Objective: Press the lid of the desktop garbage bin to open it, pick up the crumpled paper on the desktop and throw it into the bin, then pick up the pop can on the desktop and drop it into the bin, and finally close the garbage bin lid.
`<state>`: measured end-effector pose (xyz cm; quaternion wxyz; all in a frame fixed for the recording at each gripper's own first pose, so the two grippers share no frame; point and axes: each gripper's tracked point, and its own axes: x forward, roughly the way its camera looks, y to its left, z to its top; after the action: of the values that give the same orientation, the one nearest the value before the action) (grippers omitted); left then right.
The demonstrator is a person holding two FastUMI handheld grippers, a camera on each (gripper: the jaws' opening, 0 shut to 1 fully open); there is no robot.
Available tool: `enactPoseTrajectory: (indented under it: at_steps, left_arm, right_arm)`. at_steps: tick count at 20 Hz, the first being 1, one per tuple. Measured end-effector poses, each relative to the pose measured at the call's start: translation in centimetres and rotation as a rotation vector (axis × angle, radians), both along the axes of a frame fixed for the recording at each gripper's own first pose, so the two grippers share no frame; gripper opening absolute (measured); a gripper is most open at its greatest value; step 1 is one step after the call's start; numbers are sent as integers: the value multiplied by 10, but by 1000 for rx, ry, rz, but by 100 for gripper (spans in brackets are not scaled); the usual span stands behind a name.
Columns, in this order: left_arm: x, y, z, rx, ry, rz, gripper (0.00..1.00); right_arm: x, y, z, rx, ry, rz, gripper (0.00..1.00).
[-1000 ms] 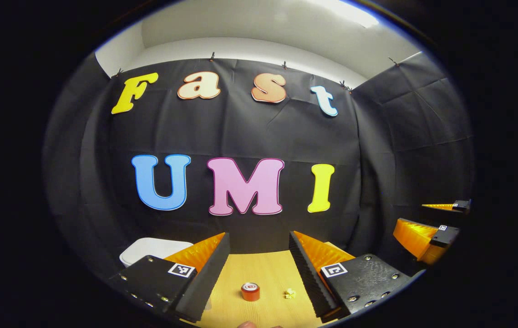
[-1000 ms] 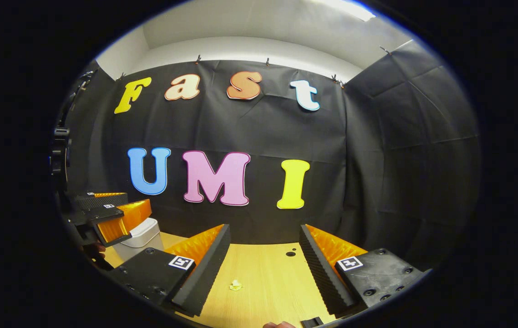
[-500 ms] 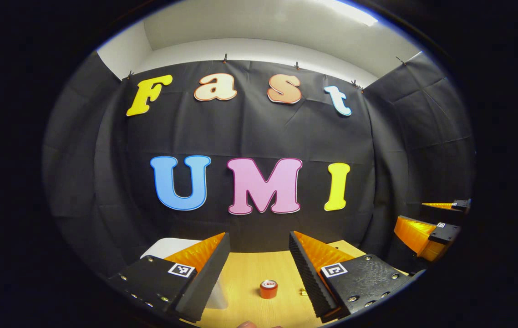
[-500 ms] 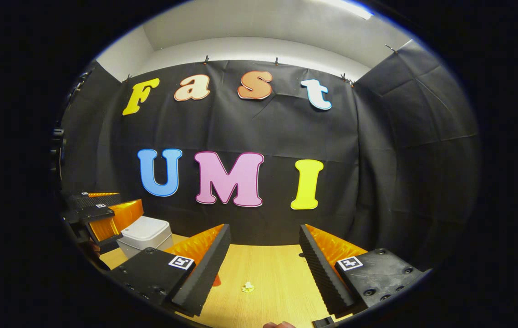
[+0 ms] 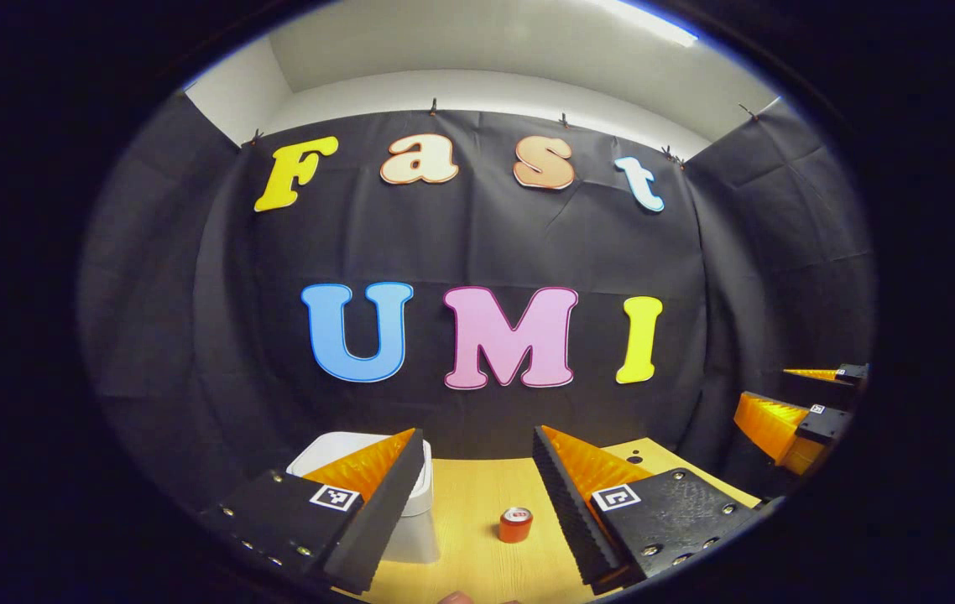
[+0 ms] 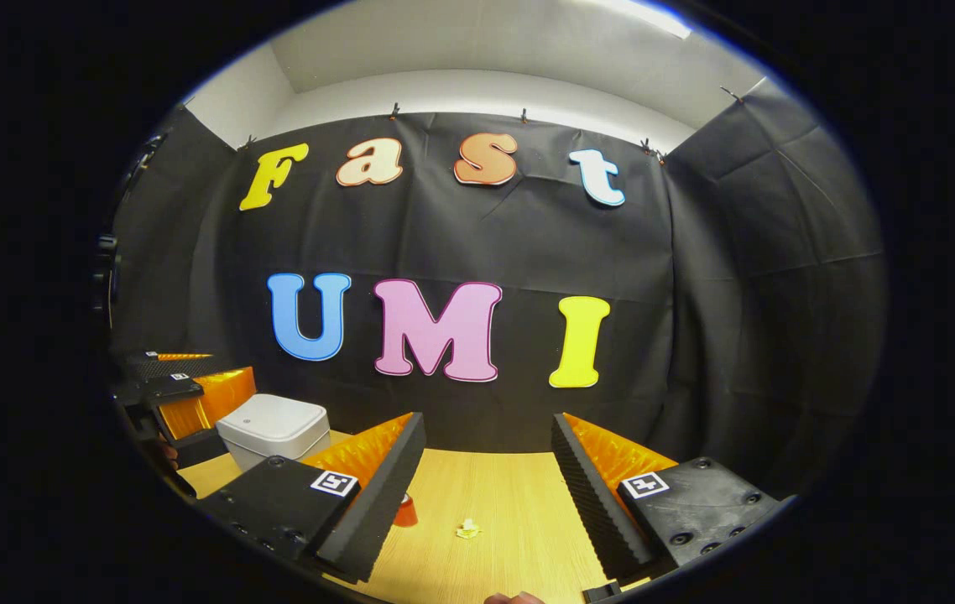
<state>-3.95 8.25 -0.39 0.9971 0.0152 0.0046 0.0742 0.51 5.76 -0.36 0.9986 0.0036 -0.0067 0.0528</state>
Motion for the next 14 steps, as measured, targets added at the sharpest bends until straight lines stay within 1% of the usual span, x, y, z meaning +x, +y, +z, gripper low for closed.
enactPoseTrajectory:
  at_steps: [6,9,12,13,14]
  left_arm:
    - [-2,25,-6,-2,9,41,86]
    - [-2,29,-7,-15,9,33,86]
    - [0,38,-10,-15,18,46,86]
    - [1,38,-12,-11,29,44,88]
    - [1,41,-14,0,36,47,86]
  right_arm:
    - [-2,10,-4,-20,8,18,98]
    - [-2,15,-2,-20,3,25,98]
    - [-1,19,-3,-33,3,30,98]
    - [-1,19,-5,-37,4,31,98]
    - [-1,19,-4,-36,5,32,98]
